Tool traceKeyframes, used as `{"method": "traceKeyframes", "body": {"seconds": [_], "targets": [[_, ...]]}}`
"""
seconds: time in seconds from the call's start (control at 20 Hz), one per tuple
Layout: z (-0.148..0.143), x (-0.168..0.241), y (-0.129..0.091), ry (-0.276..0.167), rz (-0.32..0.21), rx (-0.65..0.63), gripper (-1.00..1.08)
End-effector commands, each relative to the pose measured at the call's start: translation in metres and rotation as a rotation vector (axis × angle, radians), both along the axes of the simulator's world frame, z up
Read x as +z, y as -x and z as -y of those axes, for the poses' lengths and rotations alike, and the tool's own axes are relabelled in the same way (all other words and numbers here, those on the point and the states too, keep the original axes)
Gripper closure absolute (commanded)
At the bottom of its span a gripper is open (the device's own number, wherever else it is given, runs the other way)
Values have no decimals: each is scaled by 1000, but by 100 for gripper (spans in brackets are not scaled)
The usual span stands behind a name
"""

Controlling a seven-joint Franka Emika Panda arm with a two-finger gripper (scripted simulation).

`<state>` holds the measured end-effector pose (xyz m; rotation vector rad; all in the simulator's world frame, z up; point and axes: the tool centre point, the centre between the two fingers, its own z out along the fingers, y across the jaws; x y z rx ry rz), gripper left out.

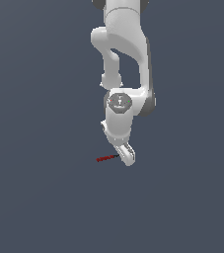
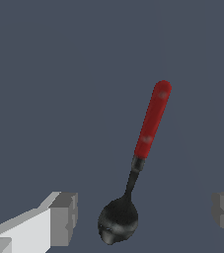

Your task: Pick up the object and move it to a goal position.

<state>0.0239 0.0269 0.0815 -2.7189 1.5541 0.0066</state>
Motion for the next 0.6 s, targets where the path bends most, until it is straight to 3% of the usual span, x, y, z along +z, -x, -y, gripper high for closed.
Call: {"method": "traceKeyframes", "body": {"seconds": [0.0, 0.55], "targets": [[1, -5, 0, 2, -1, -68, -92], [5, -19, 0, 10, -3, -240, -92]]}}
